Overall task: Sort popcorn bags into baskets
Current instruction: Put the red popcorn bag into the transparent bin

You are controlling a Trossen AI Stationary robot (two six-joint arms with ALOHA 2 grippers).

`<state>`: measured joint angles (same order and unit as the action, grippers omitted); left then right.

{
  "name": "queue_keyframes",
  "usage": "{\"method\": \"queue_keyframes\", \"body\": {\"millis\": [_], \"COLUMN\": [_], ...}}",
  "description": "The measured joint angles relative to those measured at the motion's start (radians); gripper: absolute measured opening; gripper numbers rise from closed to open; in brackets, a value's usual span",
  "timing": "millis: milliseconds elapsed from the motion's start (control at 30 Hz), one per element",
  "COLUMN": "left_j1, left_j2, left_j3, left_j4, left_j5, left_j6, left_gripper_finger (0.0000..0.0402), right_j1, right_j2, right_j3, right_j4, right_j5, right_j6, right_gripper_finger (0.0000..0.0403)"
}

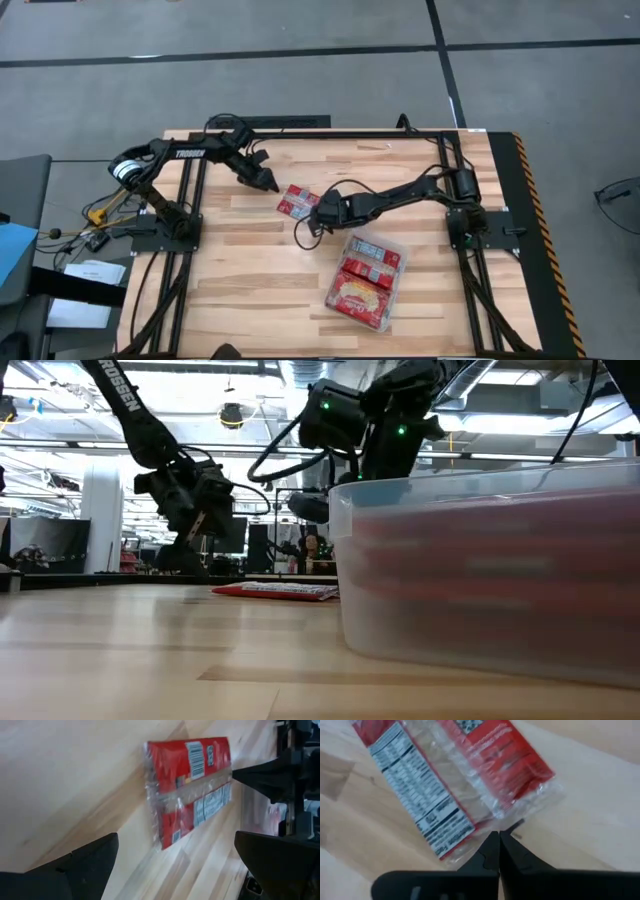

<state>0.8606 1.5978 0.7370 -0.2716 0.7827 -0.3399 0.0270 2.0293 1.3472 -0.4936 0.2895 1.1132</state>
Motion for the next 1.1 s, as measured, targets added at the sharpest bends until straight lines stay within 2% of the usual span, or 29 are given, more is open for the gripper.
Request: {"method": "queue_keyframes", "body": {"millis": [267, 467, 600, 767, 1100], "left_j1": [-0.026, -0.008, -0.007, -0.007, -0.036], "left_j2": [0.0, 0.0, 0.0, 0.0, 0.014], "left_j3": [-0.001, -0.001, -0.001, -0.001, 0.0], "left_j4": [0.057, 0.062, 0.062, 0.062, 0.082], "left_j5": [-0.008, -0.019, -0.019, -0.008, -0.054], "left_j6": [-0.04, -0.057, -0.058, -0.061, -0.066], "left_gripper_finger": [0.0389, 0.0389, 0.0389, 0.0389, 0.0389], "right_j1": [-0.017, 0.012, 0.009, -0.005, -0.008], "right_j2": [-0.01, -0.078, -0.045, 0.033, 0.054], "right_j3": [-0.011, 0.002, 0.002, 0.0, 0.003], "right_j4": [0.016, 0.02, 0.062, 0.127, 0.078], "right_j5": [-0.016, 0.037, 0.039, -0.007, -0.018], "right_j6": [-0.057, -0.075, -0.077, -0.098, -0.1], "right_gripper_finger": [0.0012, 0.0011, 0.0013, 0.0008, 0.0012]}}
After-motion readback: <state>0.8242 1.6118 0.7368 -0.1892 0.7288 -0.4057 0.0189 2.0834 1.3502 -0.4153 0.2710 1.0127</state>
